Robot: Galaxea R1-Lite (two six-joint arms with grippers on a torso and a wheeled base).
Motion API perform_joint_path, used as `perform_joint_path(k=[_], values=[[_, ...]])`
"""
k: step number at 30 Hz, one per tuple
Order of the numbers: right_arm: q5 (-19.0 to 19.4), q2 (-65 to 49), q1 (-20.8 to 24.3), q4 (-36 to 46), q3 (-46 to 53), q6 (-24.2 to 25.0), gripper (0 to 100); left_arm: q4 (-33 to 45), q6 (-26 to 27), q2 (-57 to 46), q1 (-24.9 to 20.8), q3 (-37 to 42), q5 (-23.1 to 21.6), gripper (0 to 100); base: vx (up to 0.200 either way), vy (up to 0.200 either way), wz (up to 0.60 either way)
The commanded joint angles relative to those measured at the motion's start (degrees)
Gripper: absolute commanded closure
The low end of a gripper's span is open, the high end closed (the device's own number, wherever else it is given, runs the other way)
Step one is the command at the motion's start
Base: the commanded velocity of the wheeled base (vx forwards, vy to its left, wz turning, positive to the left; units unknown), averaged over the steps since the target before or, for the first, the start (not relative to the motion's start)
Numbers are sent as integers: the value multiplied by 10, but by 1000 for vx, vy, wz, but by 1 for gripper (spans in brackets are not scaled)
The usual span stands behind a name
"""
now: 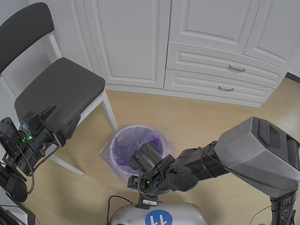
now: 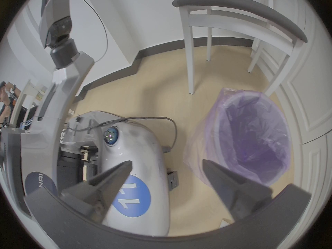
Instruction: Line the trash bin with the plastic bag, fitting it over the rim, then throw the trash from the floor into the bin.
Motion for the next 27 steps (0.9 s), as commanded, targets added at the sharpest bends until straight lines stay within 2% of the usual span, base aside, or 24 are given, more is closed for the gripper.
perform_joint_path(k=[1,8,14,23,24,27], values=[[-13,31,-4,-2,-22,-1,0,0,-1,0,0,0,0,0,0,0,0],[-28,85,-14,-2,-77,-1,0,0,-1,2,1,-1,1,0,0,0,0],[-44,107,-14,-6,-97,-1,0,0,-1,4,1,-1,0,0,0,0,0],[-48,120,-19,-25,-108,-3,0,0,-1,3,1,0,0,0,0,0,0],[-55,122,-20,-25,-110,-2,100,0,-1,3,1,1,-1,0,0,0,0],[-65,122,-20,-25,-111,-1,100,0,-1,3,1,2,-1,0,0,0,0]])
